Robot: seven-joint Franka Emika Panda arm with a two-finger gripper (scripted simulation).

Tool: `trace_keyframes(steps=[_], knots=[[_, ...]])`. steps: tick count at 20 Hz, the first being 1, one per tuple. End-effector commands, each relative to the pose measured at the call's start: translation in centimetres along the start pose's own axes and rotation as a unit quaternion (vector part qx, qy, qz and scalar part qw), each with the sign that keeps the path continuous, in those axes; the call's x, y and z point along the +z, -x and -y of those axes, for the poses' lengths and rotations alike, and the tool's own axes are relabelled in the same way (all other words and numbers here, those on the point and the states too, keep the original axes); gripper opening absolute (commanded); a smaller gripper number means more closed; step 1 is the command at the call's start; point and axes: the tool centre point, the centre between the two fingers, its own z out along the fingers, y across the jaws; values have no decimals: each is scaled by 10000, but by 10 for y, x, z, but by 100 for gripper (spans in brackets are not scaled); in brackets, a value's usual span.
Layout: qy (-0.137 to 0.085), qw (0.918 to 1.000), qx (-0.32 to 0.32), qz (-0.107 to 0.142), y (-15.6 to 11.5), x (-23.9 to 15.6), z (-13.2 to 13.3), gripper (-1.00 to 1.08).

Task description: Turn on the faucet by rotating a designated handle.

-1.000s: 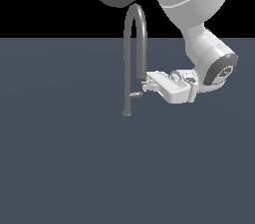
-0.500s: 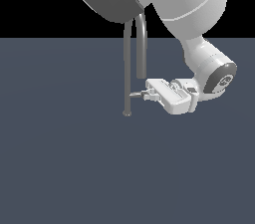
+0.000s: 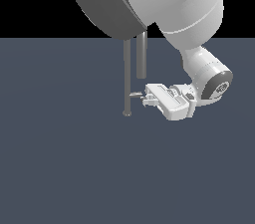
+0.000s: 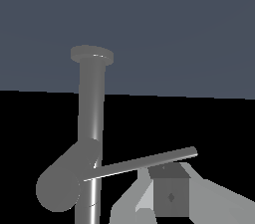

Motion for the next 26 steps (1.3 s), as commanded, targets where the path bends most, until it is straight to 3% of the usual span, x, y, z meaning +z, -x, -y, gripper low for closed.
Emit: trace_keyframes(steps=[1,9,10,11,26], knots=[[-27,10000,72,-26,-17,0,0,-100],[-40,9999,153,-38,-48,0,5,-100],[-40,9999,153,-38,-48,0,5,-100],[11,10000,-35,6,-20,0,13,-100],[-34,9999,133,-32,-60,-1,32,-100]])
